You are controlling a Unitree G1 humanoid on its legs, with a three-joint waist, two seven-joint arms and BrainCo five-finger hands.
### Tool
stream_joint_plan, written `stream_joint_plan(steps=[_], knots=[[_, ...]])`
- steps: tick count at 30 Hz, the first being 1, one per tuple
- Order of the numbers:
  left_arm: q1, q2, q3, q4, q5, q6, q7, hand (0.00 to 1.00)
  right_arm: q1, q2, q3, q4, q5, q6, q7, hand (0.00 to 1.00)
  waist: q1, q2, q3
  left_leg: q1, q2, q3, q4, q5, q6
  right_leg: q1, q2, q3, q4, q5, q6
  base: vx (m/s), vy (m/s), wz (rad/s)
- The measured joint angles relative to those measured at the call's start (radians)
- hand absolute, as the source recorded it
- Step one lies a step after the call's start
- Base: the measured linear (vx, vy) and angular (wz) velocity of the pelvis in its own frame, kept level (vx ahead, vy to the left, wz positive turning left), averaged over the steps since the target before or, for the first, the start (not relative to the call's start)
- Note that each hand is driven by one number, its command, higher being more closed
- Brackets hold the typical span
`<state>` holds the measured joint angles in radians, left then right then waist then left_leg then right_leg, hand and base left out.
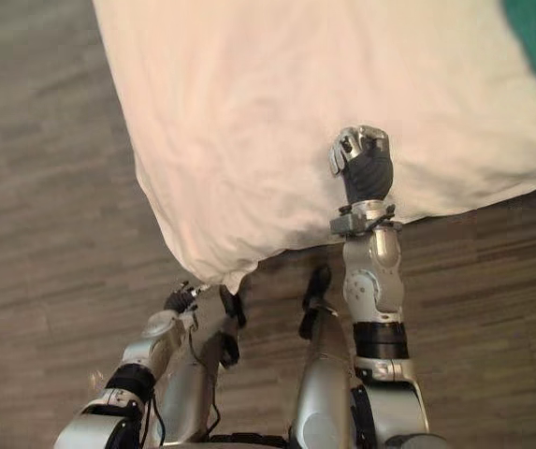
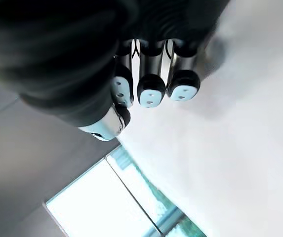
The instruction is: Tidy the bed and pick cloth on bed and put in laundry
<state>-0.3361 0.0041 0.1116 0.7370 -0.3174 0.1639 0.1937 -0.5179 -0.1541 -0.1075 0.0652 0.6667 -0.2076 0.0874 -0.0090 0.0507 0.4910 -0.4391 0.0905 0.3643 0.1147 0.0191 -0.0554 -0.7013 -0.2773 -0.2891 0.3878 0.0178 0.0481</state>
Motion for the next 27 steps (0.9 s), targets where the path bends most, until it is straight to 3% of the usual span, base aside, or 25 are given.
stream_joint_plan(steps=[4,8,14,15,18,20,21,26,27], knots=[[-0.031,-0.005,0.091,-0.009,0.004,-0.028,0.034,0.00,-0.011,-0.002,-0.002,0.039,0.011,-0.081,-0.003,1.00,0.000,-0.005,0.011,-0.038,0.021,0.001,0.052,-0.021,0.000,-0.003,0.020,0.003,-0.024,0.016,0.003,0.07,-0.010,-0.01],[-0.084,0.003,0.151,-0.009,0.014,-0.044,0.054,0.00,-0.035,-0.002,-0.051,0.080,0.012,-0.118,0.019,1.00,0.000,-0.022,0.019,-0.073,0.036,0.007,0.082,-0.034,0.003,-0.004,0.049,0.018,-0.076,0.029,-0.019,-0.01,0.004,-0.05],[-0.085,0.023,0.187,-0.007,0.014,-0.046,0.054,0.00,-0.023,0.006,-0.177,0.169,0.013,-0.132,0.029,1.00,-0.017,-0.053,0.027,-0.088,0.059,0.019,0.145,-0.064,0.011,0.020,0.070,0.027,-0.123,0.050,-0.045,-0.01,0.004,-0.14],[-0.082,0.027,0.207,-0.006,0.015,-0.051,0.053,0.00,-0.008,0.015,-0.234,0.257,0.017,-0.131,0.018,1.00,-0.025,-0.064,0.027,-0.088,0.066,0.022,0.158,-0.072,0.011,0.029,0.075,0.026,-0.131,0.052,-0.049,0.00,-0.005,-0.10],[-0.073,0.032,0.255,-0.002,0.015,-0.062,0.053,0.00,0.093,0.017,-0.337,0.499,0.041,-0.087,-0.050,1.00,-0.025,-0.078,0.029,-0.089,0.083,0.040,0.184,-0.096,0.008,0.031,0.088,0.032,-0.145,0.057,-0.053,0.04,-0.009,-0.27],[-0.062,0.037,0.288,0.003,0.015,-0.066,0.053,0.00,0.171,0.024,-0.353,0.551,0.057,-0.066,-0.062,1.00,-0.029,-0.078,0.029,-0.081,0.095,0.052,0.196,-0.108,0.002,0.034,0.095,0.043,-0.145,0.063,-0.045,0.09,-0.010,-0.35],[-0.054,0.042,0.292,0.004,0.016,-0.070,0.053,0.00,0.224,0.025,-0.367,0.554,0.058,-0.059,-0.065,0.00,-0.030,-0.078,0.029,-0.066,0.109,0.063,0.210,-0.121,-0.003,0.045,0.104,0.050,-0.144,0.065,-0.042,0.10,-0.021,-0.37],[-0.028,0.034,0.290,0.030,0.035,-0.093,0.051,0.00,0.302,0.015,-0.398,0.564,0.054,-0.057,-0.040,0.00,-0.032,-0.074,0.027,0.046,0.136,0.066,0.204,-0.142,-0.018,0.153,0.125,0.025,-0.140,0.057,-0.026,0.07,-0.030,-0.13],[-0.016,0.030,0.288,0.033,0.037,-0.094,0.052,0.00,0.309,0.015,-0.393,0.579,0.048,-0.051,0.003,0.00,-0.028,-0.074,0.025,0.072,0.134,0.066,0.191,-0.142,-0.018,0.174,0.125,0.023,-0.134,0.044,-0.029,0.04,-0.043,0.08]])
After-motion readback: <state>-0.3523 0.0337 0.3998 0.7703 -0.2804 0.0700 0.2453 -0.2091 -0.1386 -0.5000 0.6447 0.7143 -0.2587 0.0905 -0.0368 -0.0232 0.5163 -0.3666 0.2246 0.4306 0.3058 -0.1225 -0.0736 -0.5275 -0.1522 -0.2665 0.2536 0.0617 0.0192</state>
